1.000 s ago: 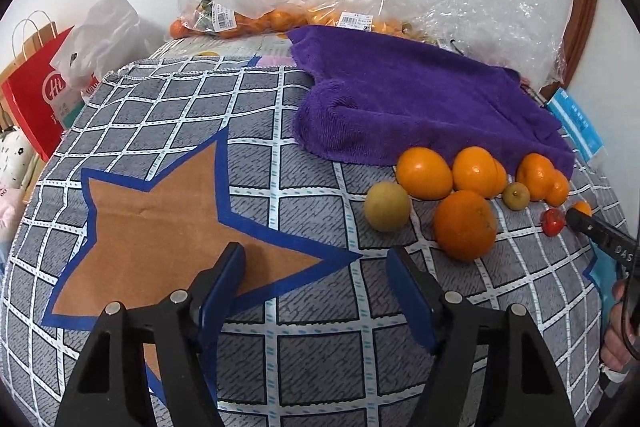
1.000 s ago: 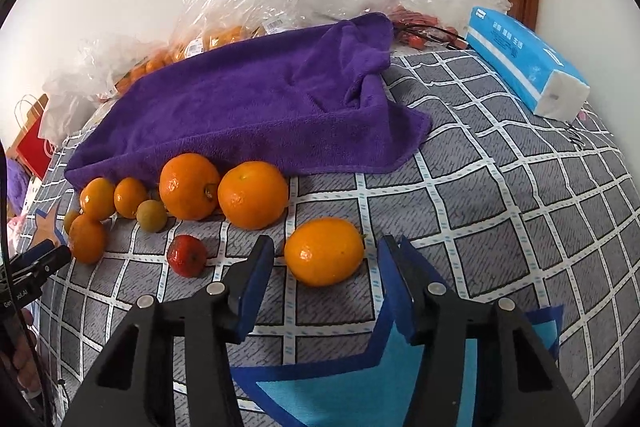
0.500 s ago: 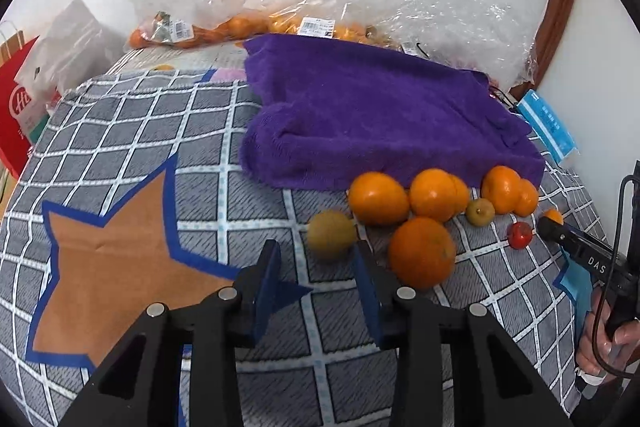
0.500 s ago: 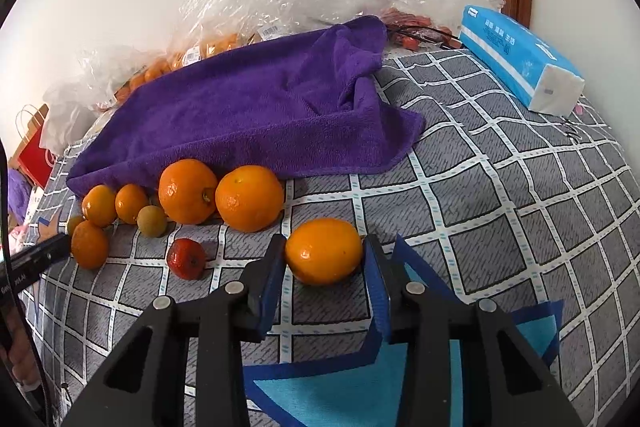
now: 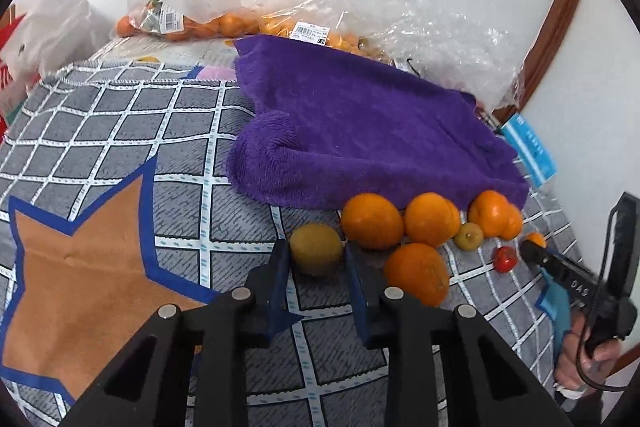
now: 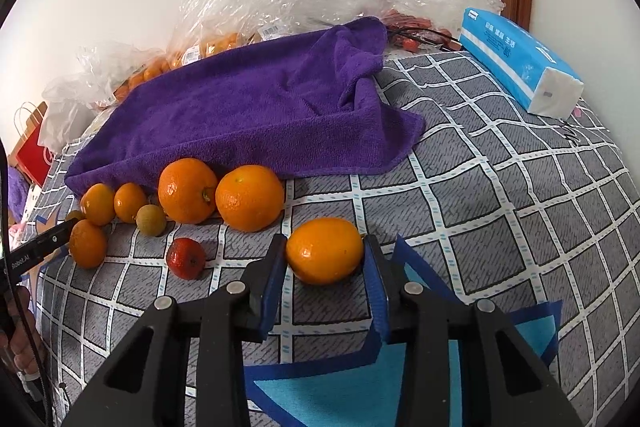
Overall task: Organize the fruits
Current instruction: 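Close left gripper on the yellow-green fruit while right gripper closes on the small orange, then carry the yellow-green fruit with left gripper while right gripper carries the orange over the purple towel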
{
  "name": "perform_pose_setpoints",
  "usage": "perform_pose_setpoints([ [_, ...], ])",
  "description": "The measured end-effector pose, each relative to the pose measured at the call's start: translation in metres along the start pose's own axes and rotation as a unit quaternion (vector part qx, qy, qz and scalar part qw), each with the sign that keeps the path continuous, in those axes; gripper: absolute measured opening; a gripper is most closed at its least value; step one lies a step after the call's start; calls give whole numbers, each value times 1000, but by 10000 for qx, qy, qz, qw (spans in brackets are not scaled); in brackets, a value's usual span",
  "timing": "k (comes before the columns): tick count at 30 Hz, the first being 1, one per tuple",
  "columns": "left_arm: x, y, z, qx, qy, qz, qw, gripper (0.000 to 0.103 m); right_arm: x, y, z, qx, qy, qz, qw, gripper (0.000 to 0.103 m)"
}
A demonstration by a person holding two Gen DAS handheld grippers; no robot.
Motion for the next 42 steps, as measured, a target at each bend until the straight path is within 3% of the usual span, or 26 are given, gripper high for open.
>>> perform_pose_setpoints([
  [8, -2, 6, -15, -60, 405, 120, 9991, 27, -2, 2, -8, 168, 148, 32, 9997, 37],
  [12, 0, 1, -17, 7, 450, 13, 9990, 27, -3, 1, -12, 186, 183, -8, 9997, 37],
  [16, -1, -1, -21, 431, 408, 30, 9982, 27, -2, -2, -10, 97, 38, -46, 9999, 37],
  [22, 7, 6, -46, 446, 382, 65, 9983, 27, 14, -14, -32, 176, 220, -167, 9995, 37],
  [26, 25, 10, -60, 318, 530, -72, 9981, 27, 37, -26, -44, 408, 432, -313, 9977, 37],
  [29, 42, 12, -61, 424, 606, -103, 9972, 27, 57, -35, -46, 515, 547, -366, 9965, 37],
  [34, 75, 21, -51, 573, 734, -42, 9956, 27, 86, -51, -43, 550, 735, -475, 9946, 37],
  [42, 126, 40, -25, 405, 956, 10, 9946, 27, 129, -74, -28, 662, 938, -475, 9922, 37],
])
Point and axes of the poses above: each gripper's, at about its wrist camera, not at the fingertips, and z roughly the way its jaws point, y to its right, x to its top, the point moved 1 cm from there along z, roughly the way its jaws point, and after that the axes turned 3 degrees about z, right-handed, at the moved point
